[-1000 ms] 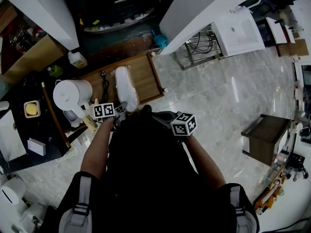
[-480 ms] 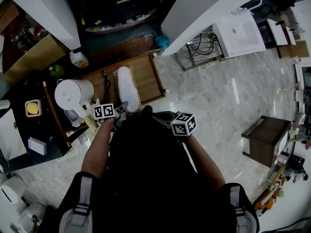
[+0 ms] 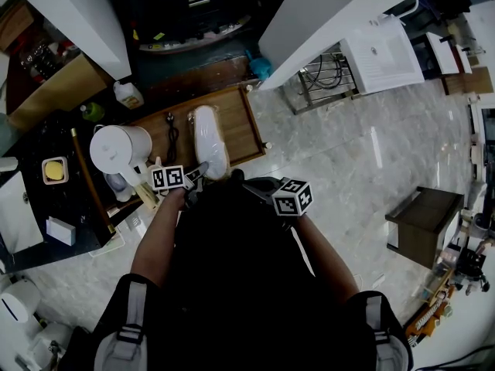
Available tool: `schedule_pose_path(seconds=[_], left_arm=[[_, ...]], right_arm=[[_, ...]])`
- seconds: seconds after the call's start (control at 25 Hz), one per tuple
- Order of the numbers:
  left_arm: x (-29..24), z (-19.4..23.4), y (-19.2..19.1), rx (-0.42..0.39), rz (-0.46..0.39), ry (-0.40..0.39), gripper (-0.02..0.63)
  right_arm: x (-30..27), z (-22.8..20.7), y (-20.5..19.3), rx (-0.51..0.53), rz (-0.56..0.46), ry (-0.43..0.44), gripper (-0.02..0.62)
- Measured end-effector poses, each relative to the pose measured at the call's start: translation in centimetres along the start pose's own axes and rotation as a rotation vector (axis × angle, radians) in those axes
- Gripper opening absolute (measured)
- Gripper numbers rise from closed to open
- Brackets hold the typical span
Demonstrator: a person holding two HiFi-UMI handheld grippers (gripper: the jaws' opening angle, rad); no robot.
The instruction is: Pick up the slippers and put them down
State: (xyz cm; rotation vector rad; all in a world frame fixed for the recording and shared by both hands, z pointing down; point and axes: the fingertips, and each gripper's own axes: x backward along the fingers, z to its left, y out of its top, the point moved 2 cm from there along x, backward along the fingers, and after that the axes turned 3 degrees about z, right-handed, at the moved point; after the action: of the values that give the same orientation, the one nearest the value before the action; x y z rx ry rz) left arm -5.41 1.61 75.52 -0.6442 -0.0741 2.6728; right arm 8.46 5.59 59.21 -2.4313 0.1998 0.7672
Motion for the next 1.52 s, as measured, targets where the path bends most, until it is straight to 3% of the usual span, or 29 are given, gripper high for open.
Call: schedule_pose_path(seconds=[0.48,0.92,1.52], left_arm=[[-0.2,-3.1,0.6,-0.032,-0.030,-0.091,0.094],[0.3,-5.2,1.0,-0.086,-0.039,-0.133,0.094],[1.7,-6.7,0.4,-0.100,-0.038,-0.172,0.092]], right_arm=[[-0.4,0.4,0.0,0.009,-0.001,0.012,0.008],[-1.0,0.3,-0.4,0.008,0.006,0.024,0.007],[-1.2,-0.1,-0.2,0.002,0.018,0.023,0.006]])
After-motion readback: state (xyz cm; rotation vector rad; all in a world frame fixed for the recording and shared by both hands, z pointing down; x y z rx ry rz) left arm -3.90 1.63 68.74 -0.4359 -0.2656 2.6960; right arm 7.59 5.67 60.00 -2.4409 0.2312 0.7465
